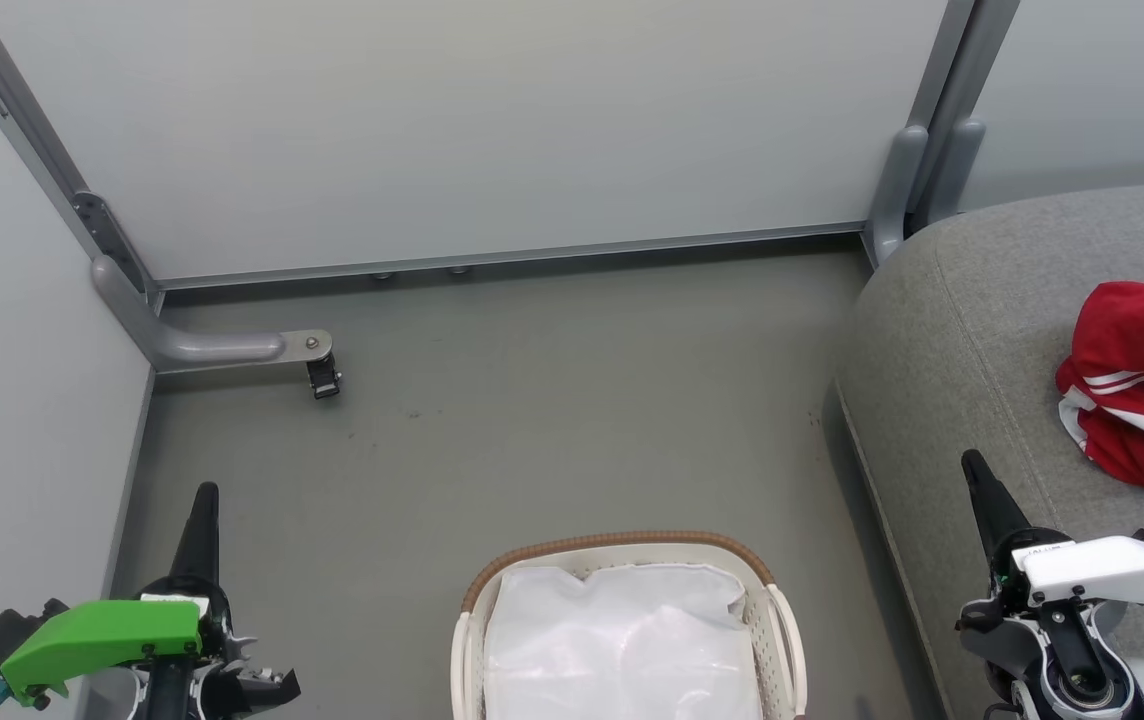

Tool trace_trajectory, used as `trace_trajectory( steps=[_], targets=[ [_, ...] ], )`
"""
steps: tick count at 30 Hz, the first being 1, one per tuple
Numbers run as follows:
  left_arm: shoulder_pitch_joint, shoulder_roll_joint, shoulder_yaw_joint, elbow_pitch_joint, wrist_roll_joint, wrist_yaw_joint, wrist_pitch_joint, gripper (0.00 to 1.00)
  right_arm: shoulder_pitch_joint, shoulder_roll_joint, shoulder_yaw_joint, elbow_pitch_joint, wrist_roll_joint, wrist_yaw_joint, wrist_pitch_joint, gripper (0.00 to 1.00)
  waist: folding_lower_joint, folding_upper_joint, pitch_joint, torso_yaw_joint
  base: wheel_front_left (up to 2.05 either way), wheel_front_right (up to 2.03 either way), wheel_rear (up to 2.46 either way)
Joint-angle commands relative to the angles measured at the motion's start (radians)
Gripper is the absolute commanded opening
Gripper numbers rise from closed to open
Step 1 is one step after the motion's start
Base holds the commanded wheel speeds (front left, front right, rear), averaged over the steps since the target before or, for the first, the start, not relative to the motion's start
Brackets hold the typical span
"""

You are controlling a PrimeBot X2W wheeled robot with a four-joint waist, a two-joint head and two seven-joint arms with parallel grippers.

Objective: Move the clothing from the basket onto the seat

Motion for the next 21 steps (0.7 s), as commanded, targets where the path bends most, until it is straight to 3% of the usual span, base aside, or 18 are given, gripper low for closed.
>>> trace_trajectory(
  steps=[1,21],
  targets=[
    [-0.021,0.007,0.007,-0.006,-0.024,-0.007,0.007,0.0,0.012,-0.006,-0.006,-0.01,0.025,0.0,0.007,0.0,0.0,0.0076,-0.001,0.0,0.0,0.0,0.0],
    [-0.027,0.008,0.016,-0.019,-0.157,-0.018,0.044,0.0,0.021,-0.007,-0.022,-0.028,0.164,0.0,0.044,0.0,0.0,0.0091,-0.014,-0.006,0.0,0.0,0.0]
  ],
)
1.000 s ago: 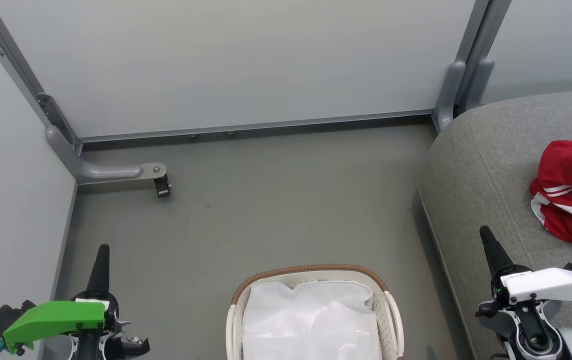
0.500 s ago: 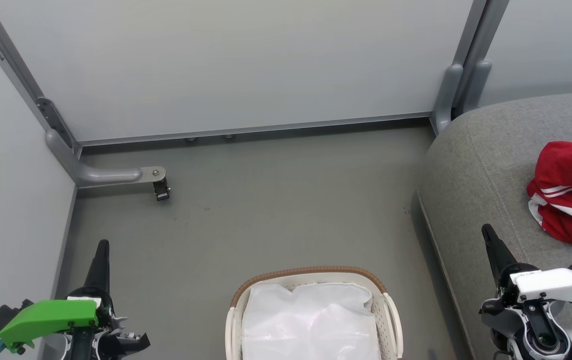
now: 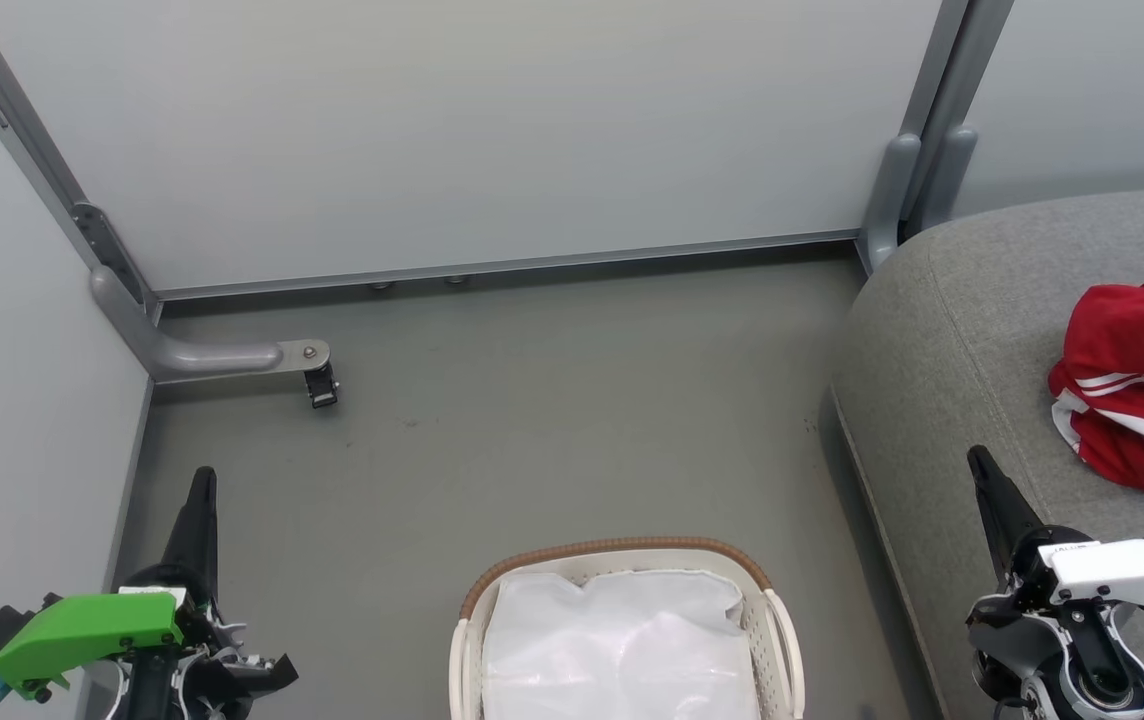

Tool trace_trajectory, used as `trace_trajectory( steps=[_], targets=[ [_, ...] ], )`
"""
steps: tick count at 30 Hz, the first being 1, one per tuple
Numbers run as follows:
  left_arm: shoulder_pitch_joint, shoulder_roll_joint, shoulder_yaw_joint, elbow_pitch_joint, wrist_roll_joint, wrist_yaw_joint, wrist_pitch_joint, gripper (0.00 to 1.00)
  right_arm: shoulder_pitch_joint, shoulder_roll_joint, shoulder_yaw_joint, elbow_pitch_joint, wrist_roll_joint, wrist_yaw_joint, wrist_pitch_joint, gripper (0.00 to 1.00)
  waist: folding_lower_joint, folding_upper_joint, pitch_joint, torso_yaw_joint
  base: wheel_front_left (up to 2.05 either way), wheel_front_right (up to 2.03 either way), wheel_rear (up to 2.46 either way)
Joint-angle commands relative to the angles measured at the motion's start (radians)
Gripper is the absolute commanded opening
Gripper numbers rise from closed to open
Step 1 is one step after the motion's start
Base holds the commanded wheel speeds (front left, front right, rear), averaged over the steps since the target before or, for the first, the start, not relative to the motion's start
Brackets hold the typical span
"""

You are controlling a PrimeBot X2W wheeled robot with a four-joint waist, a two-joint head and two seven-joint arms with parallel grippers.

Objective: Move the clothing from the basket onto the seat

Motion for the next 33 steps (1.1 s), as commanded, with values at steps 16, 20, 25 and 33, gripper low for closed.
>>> trace_trajectory(
  steps=[16,20,25,33],
  targets=[
    [-0.015,0.007,0.004,-0.007,-0.031,-0.01,0.011,0.0,0.013,-0.006,-0.005,-0.007,0.032,0.0,0.011,0.0,0.0,0.0093,-0.003,-0.001,0.0,0.0,0.0],
    [-0.015,0.007,0.004,-0.007,-0.031,-0.01,0.011,0.0,0.013,-0.006,-0.005,-0.007,0.032,0.0,0.011,0.0,0.0,0.0093,-0.003,-0.001,0.0,0.0,0.0],
    [-0.015,0.007,0.004,-0.007,-0.031,-0.01,0.011,0.0,0.013,-0.006,-0.005,-0.007,0.032,0.0,0.011,0.0,0.0,0.0093,-0.003,-0.001,0.0,0.0,0.0],
    [-0.015,0.007,0.004,-0.007,-0.031,-0.01,0.011,0.0,0.013,-0.006,-0.005,-0.007,0.032,0.0,0.011,0.0,0.0,0.0093,-0.003,-0.001,0.0,0.0,0.0]
  ],
)
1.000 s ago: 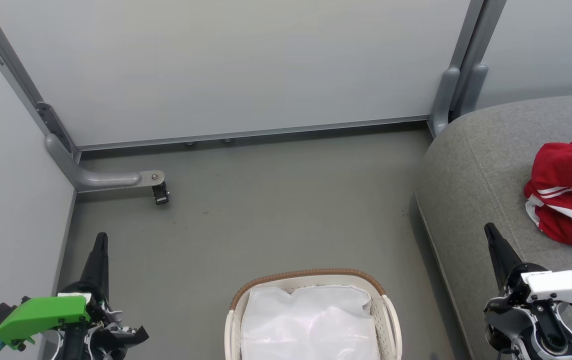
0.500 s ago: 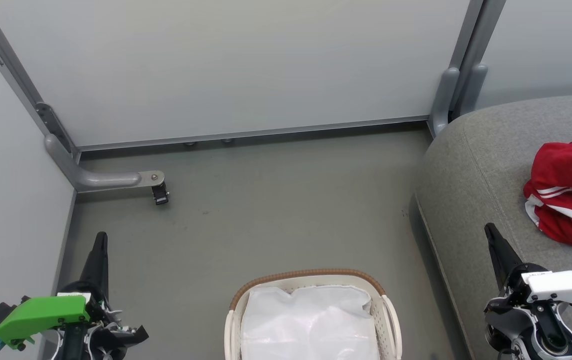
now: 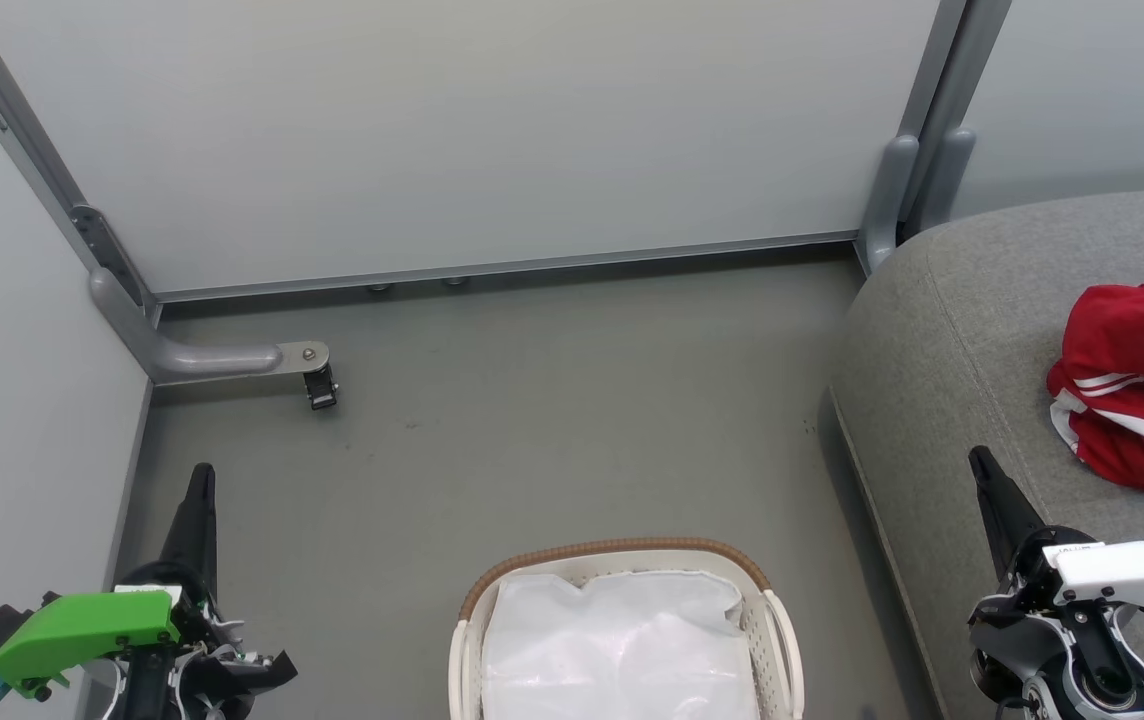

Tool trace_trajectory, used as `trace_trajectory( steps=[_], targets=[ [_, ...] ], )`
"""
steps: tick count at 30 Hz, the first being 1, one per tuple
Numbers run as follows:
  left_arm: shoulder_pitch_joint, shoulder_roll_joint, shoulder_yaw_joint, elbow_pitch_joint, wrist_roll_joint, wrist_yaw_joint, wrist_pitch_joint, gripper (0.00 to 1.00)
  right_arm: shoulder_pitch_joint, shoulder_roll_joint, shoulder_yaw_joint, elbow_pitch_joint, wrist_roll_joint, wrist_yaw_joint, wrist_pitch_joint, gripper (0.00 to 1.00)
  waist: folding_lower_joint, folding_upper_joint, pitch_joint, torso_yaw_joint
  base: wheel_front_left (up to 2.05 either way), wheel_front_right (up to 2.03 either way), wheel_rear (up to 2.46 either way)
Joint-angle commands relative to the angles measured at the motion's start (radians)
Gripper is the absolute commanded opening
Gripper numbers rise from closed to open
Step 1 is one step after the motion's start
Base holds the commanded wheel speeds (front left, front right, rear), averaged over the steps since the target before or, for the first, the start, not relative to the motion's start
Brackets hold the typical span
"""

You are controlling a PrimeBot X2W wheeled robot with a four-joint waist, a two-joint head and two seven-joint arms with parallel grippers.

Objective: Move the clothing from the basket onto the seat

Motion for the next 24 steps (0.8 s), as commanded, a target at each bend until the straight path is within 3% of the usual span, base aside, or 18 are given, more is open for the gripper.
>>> trace_trajectory(
  steps=[1,24],
  targets=[
    [-0.012,0.007,0.002,-0.003,-0.003,-0.006,0.004,0.0,0.01,-0.006,-0.002,-0.003,0.003,0.0,0.003,0.0,0.0,0.0093,0.0,0.0,0.0,0.0,0.0],
    [-0.012,0.007,0.002,-0.003,-0.003,-0.006,0.004,0.0,0.01,-0.006,-0.002,-0.003,0.003,0.0,0.003,0.0,0.0,0.0093,0.0,0.0,0.0,0.0,0.0]
  ],
)
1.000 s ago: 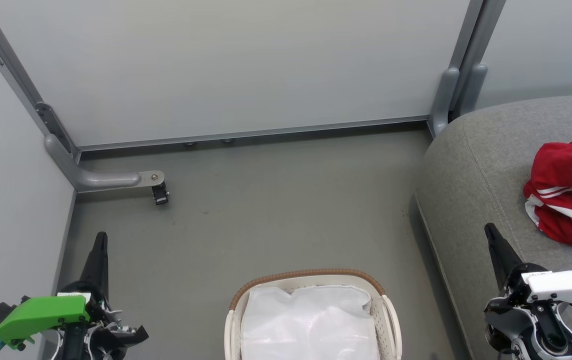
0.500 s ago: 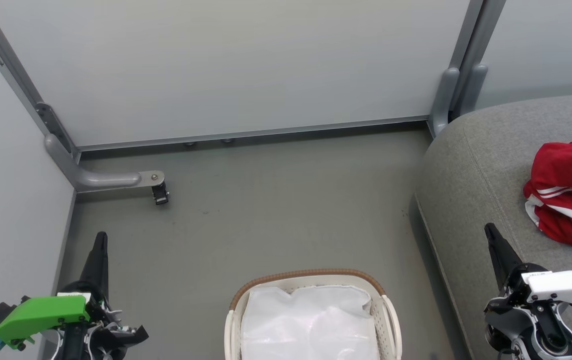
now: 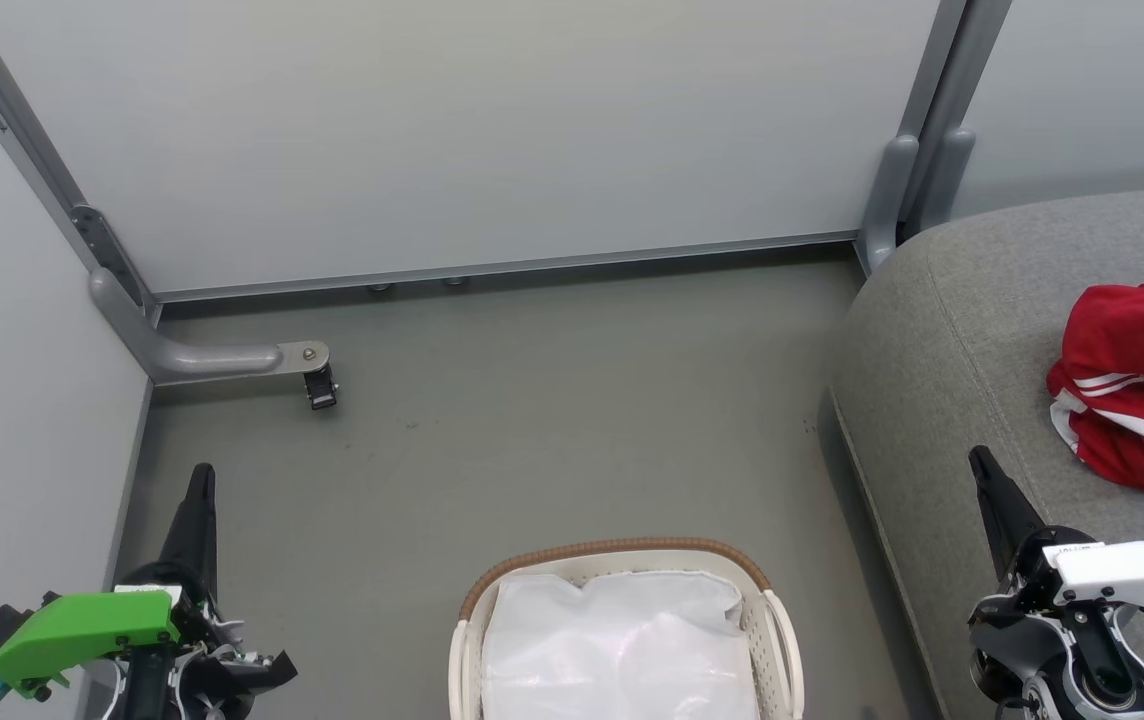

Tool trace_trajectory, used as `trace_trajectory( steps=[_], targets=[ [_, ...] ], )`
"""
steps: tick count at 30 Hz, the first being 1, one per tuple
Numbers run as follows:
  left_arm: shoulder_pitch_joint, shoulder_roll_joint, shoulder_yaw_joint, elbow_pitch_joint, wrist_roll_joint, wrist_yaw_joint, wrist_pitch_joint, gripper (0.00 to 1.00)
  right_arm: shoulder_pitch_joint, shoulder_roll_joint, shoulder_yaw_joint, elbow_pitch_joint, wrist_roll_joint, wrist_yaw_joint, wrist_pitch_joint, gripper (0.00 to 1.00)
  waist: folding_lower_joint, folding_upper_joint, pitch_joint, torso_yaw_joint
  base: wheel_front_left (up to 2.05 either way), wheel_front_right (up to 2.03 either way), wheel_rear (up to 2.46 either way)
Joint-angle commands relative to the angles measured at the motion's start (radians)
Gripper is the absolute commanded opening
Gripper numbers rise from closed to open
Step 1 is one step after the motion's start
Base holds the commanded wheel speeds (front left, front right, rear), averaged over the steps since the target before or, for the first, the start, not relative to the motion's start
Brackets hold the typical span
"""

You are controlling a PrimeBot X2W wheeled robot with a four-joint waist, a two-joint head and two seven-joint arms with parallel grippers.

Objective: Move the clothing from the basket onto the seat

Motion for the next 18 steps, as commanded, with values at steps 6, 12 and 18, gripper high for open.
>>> trace_trajectory(
  steps=[6,12,18],
  targets=[
    [-0.012,0.007,0.002,-0.003,-0.003,-0.006,0.004,0.0,0.01,-0.006,-0.002,-0.003,0.003,0.0,0.003,0.0,0.0,0.0093,0.0,0.0,0.0,0.0,0.0],
    [-0.012,0.007,0.002,-0.003,-0.003,-0.006,0.004,0.0,0.01,-0.006,-0.001,-0.003,0.004,0.0,0.003,0.0,0.0,0.0093,0.0,0.0,0.0,0.0,0.0],
    [-0.012,0.007,0.002,-0.003,-0.003,-0.006,0.004,0.0,0.01,-0.006,-0.001,-0.003,0.004,0.0,0.003,0.0,0.0,0.0093,0.0,0.0,0.0,0.0,0.0]
  ],
)
